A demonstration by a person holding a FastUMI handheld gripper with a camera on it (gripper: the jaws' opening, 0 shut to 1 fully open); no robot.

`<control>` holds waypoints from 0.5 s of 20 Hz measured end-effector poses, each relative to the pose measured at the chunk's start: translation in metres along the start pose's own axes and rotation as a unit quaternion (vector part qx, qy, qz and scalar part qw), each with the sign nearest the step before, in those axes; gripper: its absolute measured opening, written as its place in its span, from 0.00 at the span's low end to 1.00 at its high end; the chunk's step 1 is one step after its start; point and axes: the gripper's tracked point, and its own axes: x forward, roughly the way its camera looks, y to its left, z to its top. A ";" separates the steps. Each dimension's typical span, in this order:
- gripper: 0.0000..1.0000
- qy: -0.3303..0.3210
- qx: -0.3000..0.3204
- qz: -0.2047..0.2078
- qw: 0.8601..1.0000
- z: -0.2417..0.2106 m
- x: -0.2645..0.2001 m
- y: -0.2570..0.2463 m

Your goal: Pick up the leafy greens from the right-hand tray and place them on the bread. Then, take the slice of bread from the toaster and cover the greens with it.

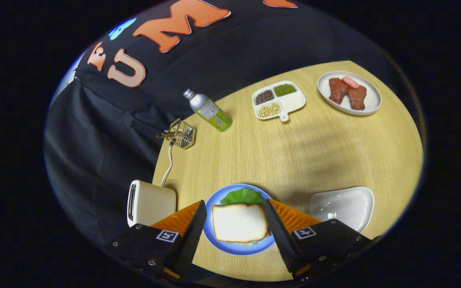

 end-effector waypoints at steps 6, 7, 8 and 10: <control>0.96 -0.107 -0.059 -0.010 0.992 0.061 -0.082 0.028; 0.97 -0.128 -0.073 -0.014 0.989 0.073 -0.097 0.032; 0.97 -0.151 -0.087 -0.017 0.985 0.085 -0.111 0.037; 0.97 -0.199 -0.116 -0.025 0.973 0.109 -0.143 0.046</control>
